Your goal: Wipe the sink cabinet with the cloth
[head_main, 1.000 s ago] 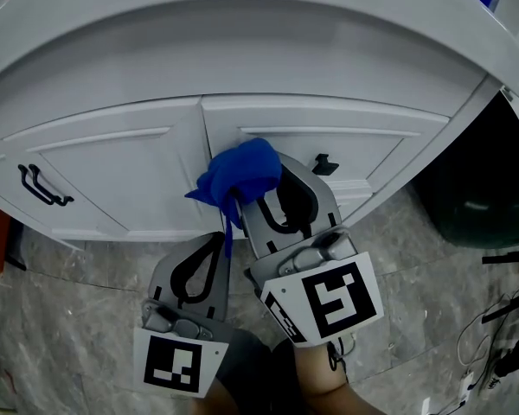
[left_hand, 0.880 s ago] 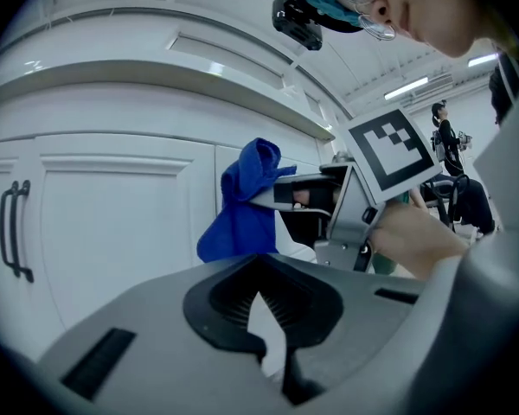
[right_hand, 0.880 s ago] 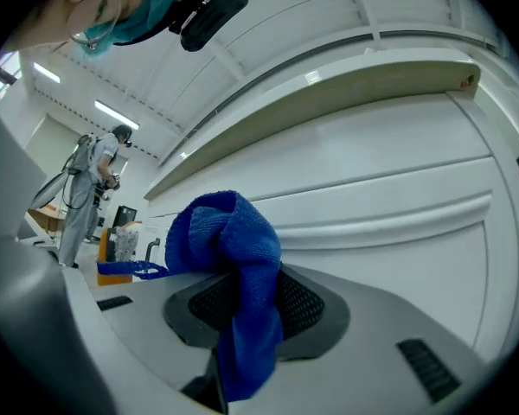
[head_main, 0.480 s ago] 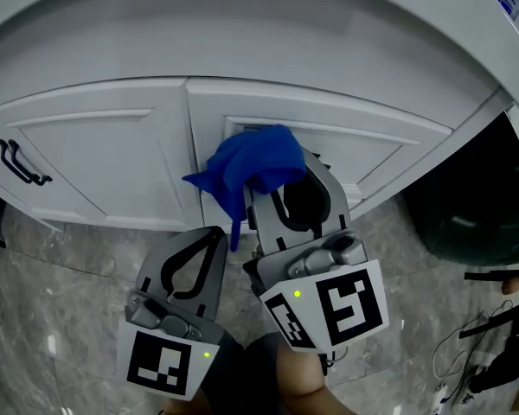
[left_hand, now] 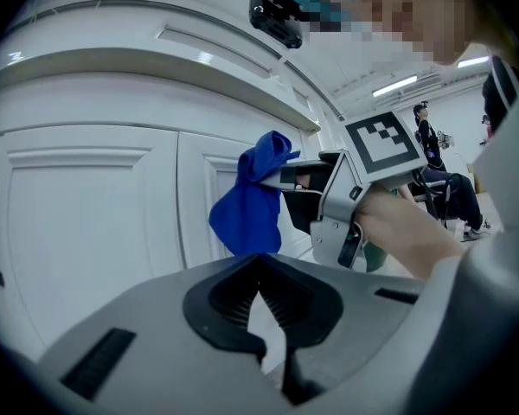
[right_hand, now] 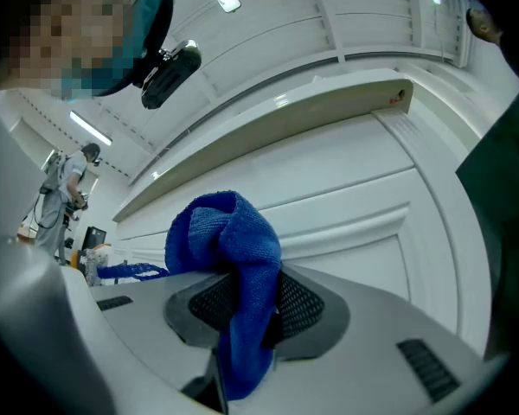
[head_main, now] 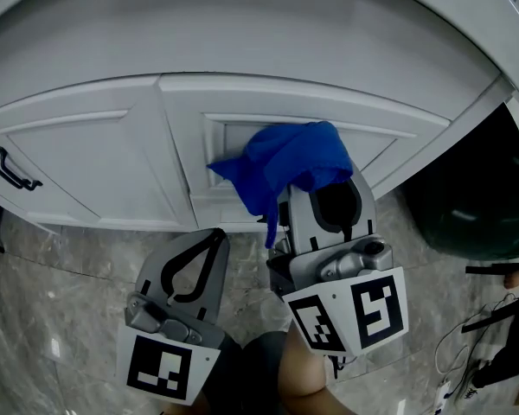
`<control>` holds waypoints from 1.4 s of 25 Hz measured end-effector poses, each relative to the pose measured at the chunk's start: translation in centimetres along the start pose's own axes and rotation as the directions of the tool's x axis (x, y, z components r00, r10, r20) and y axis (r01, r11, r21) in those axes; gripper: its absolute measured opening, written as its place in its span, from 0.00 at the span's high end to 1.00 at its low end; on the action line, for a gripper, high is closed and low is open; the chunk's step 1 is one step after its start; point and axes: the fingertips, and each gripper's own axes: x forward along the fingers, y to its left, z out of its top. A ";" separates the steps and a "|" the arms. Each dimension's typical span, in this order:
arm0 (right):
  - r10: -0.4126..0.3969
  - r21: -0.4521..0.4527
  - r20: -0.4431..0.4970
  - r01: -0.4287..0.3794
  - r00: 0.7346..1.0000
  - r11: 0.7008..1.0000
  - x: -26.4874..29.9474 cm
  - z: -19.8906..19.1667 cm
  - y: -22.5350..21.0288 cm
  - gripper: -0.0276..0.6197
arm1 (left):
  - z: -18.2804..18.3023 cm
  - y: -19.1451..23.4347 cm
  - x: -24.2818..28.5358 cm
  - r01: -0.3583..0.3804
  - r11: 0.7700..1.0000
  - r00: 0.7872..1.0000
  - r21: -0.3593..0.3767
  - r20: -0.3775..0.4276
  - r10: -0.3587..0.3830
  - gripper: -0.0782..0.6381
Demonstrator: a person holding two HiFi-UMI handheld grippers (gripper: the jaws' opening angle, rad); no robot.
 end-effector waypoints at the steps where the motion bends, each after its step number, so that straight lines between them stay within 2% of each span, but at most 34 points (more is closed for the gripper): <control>1: 0.002 0.015 0.005 -0.002 1.000 1.000 -0.1 0.0 -0.2 0.78 | 0.0 0.0 0.0 -0.002 1.000 1.000 -0.001 0.000 0.002 0.89; 6: 0.004 0.109 0.040 -0.009 0.999 0.994 -0.5 0.4 -1.2 0.78 | 0.0 0.1 -0.1 -0.008 1.000 1.000 -0.011 0.000 0.008 0.89; 13: -0.062 0.112 0.074 0.053 0.995 0.992 -1.6 1.2 -3.6 0.78 | -0.2 0.2 -0.1 -0.003 1.000 1.000 -0.022 0.000 0.003 0.89; 15: -0.097 0.095 0.076 0.090 0.992 0.991 -1.9 1.4 -4.4 0.78 | -0.2 0.2 -0.1 -0.001 1.000 1.000 -0.022 -0.001 0.001 0.89; 19: -0.192 -0.005 0.062 0.193 0.979 0.981 -2.9 1.4 -6.7 0.78 | -0.3 0.3 -0.1 -0.004 1.000 1.000 -0.030 -0.002 0.004 0.89; 26: -0.253 -0.127 0.034 0.255 0.967 0.958 -3.4 1.1 -7.7 0.78 | -0.1 -0.3 0.0 0.012 1.000 1.000 -0.027 0.000 -0.012 0.89; 35: -0.296 -0.113 0.033 0.298 0.955 0.948 -4.3 0.9 -9.5 0.78 | -0.1 -0.5 0.1 0.009 1.000 1.000 -0.024 -0.006 -0.009 0.89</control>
